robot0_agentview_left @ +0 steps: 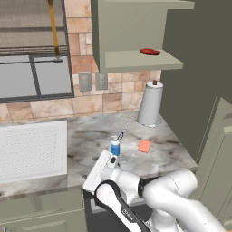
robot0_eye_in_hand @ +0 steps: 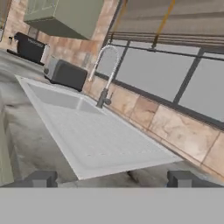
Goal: Pick the bar soap and soap dispenser from the cabinet and place them on the counter.
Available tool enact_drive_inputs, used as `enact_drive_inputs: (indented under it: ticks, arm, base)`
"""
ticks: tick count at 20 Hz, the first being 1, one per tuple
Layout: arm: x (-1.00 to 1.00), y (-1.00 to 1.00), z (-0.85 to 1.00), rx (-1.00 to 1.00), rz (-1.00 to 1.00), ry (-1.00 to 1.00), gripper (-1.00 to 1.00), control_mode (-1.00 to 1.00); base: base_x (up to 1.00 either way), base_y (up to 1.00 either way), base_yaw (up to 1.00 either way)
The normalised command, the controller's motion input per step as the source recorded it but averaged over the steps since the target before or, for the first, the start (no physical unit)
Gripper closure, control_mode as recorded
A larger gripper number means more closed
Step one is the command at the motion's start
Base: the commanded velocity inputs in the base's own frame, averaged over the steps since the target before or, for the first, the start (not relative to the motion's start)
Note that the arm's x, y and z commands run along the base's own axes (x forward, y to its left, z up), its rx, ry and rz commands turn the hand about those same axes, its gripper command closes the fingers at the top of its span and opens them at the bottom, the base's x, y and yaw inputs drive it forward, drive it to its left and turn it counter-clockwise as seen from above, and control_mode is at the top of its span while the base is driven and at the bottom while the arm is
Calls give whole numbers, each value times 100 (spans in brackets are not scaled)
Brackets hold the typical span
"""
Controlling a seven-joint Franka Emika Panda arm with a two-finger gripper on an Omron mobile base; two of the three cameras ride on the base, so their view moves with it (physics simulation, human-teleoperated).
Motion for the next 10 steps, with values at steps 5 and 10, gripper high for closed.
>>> enact_drive_inputs:
  ticks: [5, 10]
  arm:
    - [-63, -27, 54, 4, 0, -26, -100, -100]
    - [-42, -30, 96, 5, -3, -23, -100, -100]
  base:
    - [0, 0, 0]
    - [0, 0, 0]
